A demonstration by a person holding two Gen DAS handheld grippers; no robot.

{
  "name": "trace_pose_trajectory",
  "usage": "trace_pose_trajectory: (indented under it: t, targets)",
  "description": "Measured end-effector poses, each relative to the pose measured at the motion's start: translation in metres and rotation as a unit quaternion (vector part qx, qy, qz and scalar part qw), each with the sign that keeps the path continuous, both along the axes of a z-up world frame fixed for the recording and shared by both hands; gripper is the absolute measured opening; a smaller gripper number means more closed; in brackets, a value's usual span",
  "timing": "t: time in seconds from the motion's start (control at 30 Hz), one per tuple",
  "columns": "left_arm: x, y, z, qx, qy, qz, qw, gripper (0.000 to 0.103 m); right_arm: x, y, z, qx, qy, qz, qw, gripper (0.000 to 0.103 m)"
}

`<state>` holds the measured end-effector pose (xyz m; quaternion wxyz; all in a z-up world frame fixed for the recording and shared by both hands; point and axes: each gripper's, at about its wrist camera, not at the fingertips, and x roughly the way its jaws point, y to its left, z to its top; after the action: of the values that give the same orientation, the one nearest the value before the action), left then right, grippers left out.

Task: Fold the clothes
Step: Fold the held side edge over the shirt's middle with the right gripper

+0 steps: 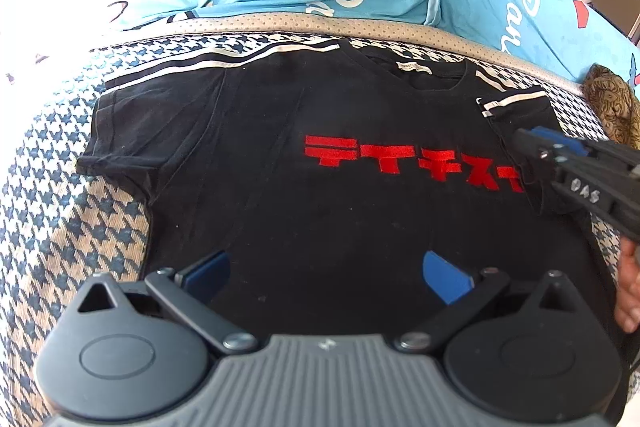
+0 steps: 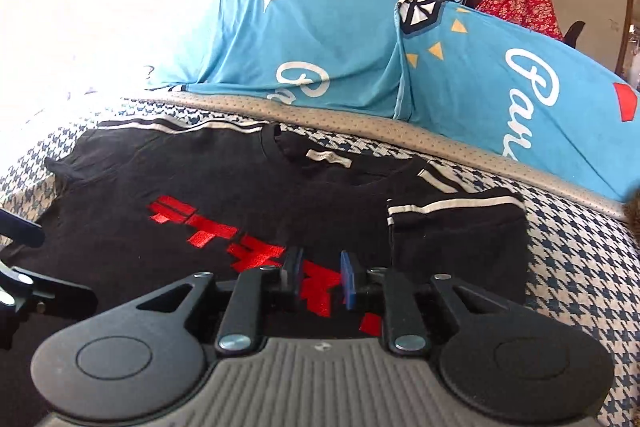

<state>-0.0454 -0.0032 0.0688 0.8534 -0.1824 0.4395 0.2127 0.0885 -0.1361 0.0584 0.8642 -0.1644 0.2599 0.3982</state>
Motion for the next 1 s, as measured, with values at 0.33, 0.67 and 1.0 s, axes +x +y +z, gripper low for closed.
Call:
trace_pose_trajectory:
  t: [0.33,0.67,1.0]
  targets:
    - [-0.005,0.006,0.003,-0.004,0.0,0.01,0.9999,0.103,0.033,-0.092,0.041,0.069,0.033,-0.204,0.976,0.019]
    - [-0.004,0.003,0.002,0.002,0.003,0.003,1.0,0.103,0.002,-0.052,0.007,-0.035,0.016,-0.08,0.996,0.019]
    - [-0.005,0.011,-0.001,-0.001,0.013,0.015,0.9998,0.103,0.013,-0.039,-0.016,-0.038,0.081,-0.08,0.993,0.028]
